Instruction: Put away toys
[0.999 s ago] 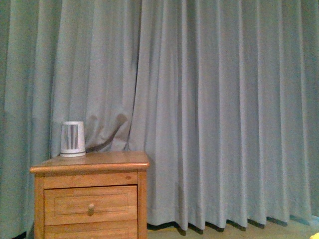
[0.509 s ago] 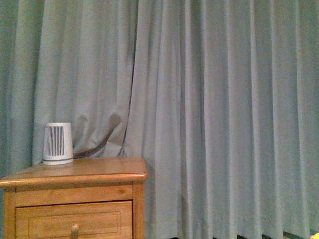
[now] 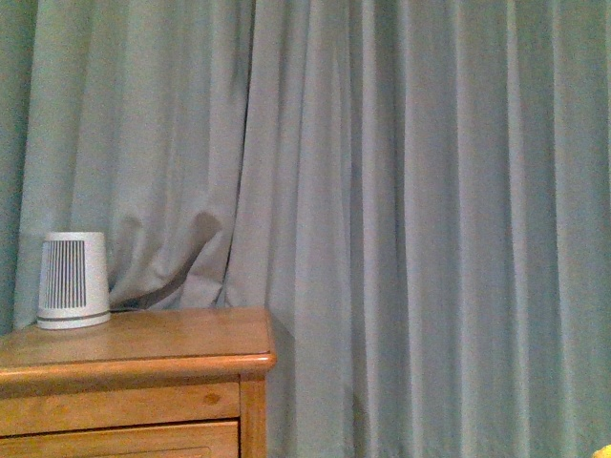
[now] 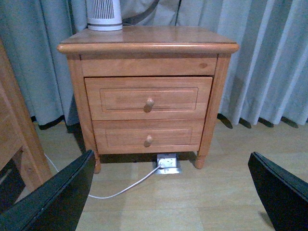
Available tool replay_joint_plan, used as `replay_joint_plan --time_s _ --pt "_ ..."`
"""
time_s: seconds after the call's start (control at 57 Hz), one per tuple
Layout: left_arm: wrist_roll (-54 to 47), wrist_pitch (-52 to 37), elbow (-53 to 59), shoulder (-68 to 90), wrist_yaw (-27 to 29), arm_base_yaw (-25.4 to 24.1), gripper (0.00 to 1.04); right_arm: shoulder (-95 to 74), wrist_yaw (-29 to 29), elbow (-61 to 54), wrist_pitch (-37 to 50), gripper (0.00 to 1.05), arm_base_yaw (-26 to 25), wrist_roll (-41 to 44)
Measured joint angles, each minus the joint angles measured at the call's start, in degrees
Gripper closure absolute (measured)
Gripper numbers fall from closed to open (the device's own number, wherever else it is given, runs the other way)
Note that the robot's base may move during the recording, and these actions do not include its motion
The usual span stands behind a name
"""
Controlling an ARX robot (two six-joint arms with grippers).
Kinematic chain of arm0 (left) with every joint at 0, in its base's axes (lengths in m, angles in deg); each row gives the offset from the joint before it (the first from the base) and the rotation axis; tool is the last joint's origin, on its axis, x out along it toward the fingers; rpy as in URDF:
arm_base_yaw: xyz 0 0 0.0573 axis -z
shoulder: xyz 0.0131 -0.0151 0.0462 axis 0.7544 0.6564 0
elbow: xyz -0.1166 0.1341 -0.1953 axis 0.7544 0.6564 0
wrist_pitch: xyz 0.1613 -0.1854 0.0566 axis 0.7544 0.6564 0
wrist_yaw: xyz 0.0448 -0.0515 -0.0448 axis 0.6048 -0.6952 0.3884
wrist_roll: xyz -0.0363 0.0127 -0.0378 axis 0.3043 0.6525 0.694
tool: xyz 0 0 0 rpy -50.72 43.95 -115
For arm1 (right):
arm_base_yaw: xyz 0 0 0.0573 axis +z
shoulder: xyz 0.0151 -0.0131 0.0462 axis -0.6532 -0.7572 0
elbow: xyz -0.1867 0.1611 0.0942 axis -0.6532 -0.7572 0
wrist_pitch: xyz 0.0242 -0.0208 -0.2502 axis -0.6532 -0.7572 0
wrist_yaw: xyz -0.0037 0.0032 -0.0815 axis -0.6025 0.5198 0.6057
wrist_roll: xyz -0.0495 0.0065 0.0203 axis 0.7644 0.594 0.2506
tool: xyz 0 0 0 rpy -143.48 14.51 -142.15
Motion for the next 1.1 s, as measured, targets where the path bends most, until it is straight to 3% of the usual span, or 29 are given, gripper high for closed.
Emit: replay_joint_plan --time_s 1.105 --pt "0.0 0.0 0.0 0.0 -0.02 -0.11 0.06 -0.02 0.2 0.0 0.0 0.98 0.09 0.0"
